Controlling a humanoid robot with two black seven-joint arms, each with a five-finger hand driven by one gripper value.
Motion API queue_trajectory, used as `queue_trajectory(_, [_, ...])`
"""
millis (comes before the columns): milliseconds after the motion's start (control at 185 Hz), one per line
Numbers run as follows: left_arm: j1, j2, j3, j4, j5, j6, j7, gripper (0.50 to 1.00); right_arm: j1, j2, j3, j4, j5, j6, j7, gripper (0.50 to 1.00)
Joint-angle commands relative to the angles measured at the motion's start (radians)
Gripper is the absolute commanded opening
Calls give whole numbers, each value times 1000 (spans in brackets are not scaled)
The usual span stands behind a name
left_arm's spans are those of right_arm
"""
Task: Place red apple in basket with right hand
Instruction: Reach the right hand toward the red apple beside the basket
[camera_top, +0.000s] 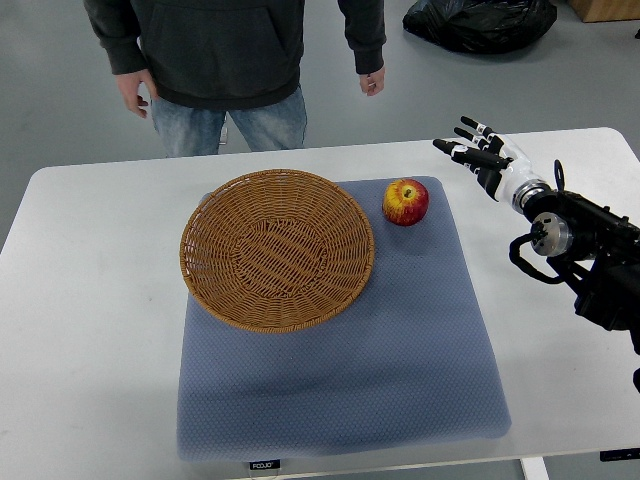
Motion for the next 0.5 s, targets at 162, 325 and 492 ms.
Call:
queue_trajectory(162, [0, 0, 0, 0, 0, 0, 0, 1000, 2, 0, 0, 0, -37, 0, 0, 917])
queue_trajectory(325, [0, 0, 0, 0, 0, 0, 0, 1000, 5, 0, 0, 2, -69, 0, 0, 917])
queue_trajectory(492, [0, 0, 0, 0, 0, 0, 0, 1000, 8, 0, 0, 3, -133, 6, 0, 917])
